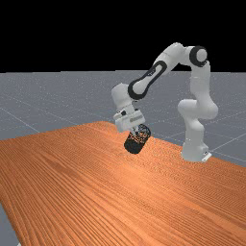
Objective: Rotate the holder till the hole upward
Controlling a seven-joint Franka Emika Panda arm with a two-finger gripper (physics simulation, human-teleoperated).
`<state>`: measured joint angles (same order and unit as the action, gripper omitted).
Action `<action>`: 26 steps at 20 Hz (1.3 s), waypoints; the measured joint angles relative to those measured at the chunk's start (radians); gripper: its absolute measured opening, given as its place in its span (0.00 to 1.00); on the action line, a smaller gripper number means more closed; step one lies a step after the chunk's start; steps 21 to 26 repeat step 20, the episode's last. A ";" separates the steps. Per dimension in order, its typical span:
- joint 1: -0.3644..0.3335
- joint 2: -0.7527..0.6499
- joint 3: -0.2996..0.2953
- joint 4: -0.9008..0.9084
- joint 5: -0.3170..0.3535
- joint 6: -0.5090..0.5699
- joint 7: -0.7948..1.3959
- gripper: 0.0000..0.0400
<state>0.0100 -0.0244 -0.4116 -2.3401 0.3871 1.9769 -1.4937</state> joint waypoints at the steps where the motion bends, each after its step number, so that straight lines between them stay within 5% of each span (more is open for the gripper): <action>1: -0.007 -0.025 -0.013 -0.030 0.003 -0.018 -0.021 0.08; 7: -0.093 0.062 -0.084 0.080 -0.025 -0.091 -0.145 0.09; 8: -0.093 0.045 -0.085 0.065 -0.097 -0.032 -0.131 0.09; 9: -0.099 0.037 -0.092 0.051 -0.075 -0.005 -0.130 0.08; 10: -0.104 0.036 -0.096 0.048 -0.065 0.008 -0.150 0.43; 12: -0.112 0.060 -0.100 0.089 -0.065 -0.063 -0.139 0.79; 13: -0.107 0.013 -0.099 0.044 -0.064 0.001 -0.153 0.87; 17: -0.108 -0.022 -0.099 0.068 -0.090 -0.047 -0.122 0.98; 18: -0.109 -0.016 -0.093 0.083 -0.120 -0.067 -0.082 0.99; 19: -0.120 -0.068 -0.049 0.019 -0.276 0.033 0.062 0.99; 20: -0.196 -0.078 0.128 -0.023 -0.636 -0.067 0.502 1.00; 26: -0.196 -0.078 0.128 -0.023 -0.636 -0.067 0.502 1.00</action>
